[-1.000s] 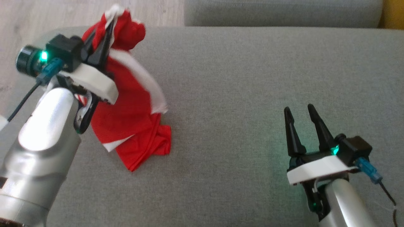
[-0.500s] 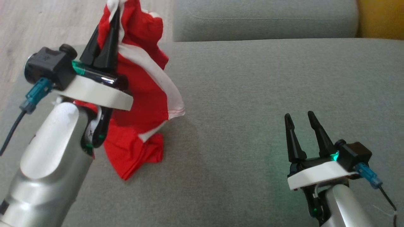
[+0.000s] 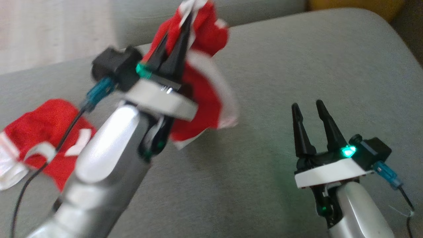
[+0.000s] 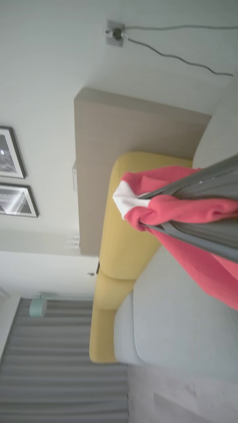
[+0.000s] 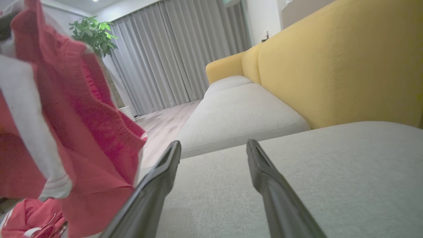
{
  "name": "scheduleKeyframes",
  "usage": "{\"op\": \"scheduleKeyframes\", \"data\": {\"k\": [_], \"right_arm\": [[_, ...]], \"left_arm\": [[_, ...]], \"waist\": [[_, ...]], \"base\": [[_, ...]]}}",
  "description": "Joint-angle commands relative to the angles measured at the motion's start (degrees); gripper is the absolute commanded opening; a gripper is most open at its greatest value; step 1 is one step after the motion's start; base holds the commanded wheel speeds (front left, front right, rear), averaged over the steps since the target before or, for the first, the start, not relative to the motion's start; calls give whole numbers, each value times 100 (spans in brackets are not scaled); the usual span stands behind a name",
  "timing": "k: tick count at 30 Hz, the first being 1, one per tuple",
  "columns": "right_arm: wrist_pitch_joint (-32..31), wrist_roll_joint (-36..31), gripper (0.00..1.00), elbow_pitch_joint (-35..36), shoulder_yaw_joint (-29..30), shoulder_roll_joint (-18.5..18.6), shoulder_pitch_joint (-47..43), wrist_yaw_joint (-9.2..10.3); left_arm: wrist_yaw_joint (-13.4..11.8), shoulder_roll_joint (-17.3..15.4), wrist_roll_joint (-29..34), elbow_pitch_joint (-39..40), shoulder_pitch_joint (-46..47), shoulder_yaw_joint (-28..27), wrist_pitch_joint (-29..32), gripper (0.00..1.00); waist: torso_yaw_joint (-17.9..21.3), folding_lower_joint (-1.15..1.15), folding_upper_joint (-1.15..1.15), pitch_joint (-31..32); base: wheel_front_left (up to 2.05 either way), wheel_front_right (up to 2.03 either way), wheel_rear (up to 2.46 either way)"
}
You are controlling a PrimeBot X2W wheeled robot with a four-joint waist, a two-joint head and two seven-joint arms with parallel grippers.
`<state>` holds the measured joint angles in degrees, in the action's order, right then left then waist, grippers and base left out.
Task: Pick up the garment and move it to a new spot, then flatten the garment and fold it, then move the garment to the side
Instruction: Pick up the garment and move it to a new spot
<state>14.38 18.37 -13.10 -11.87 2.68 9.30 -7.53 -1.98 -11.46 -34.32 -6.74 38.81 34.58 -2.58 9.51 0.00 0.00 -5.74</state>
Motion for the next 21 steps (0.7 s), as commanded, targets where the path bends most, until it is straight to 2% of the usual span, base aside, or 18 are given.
{"op": "scheduleKeyframes", "data": {"k": [1, 4, 7, 13, 17, 18, 19, 20, 21], "right_arm": [[62, 93, 100, 256, -190, 20, 266, 4], [62, 267, 100, 424, -330, 20, 324, 4], [62, 353, 100, 512, -300, 20, 321, 4], [62, 401, 100, 658, -107, 20, 346, 4], [62, 417, 100, 739, 25, 20, 378, 4], [62, 414, 100, 747, 42, 20, 392, 4], [62, 407, 100, 752, 55, 20, 408, 4], [62, 396, 100, 753, 61, 20, 424, 4], [62, 377, 100, 748, 64, 20, 439, 4]], "left_arm": [[-3, 100, -44, 132, 646, -229, -69, 0], [-21, 536, -115, -256, 1225, -328, -379, 0], [-61, 721, -349, -513, 1505, -500, -689, 0], [1, 816, -756, -910, 1335, -754, -1115, 0], [87, 659, -564, -1488, 799, -677, -1194, 0], [62, 612, -518, -1656, 662, -704, -1208, 26], [31, 552, -448, -1812, 552, -746, -1220, 91], [-13, 476, -355, -1972, 459, -786, -1228, 100], [-51, 413, -280, -2129, 375, -828, -1233, 100]], "waist": [[549, 0, 0, -233], [988, 0, 0, -383], [1142, 0, 0, -474], [1115, 0, 0, -700], [984, 0, 0, -884], [940, 0, 0, -936], [893, 0, 0, -981], [844, 0, 0, -1020], [793, 0, 0, -1046]], "base": [[0, 0, 0], [0, 0, 0], [0, 0, 0], [0, 0, 0], [0, 0, 0], [0, 0, 0], [0, 0, 0], [0, 0, 0], [0, 0, 0]]}}
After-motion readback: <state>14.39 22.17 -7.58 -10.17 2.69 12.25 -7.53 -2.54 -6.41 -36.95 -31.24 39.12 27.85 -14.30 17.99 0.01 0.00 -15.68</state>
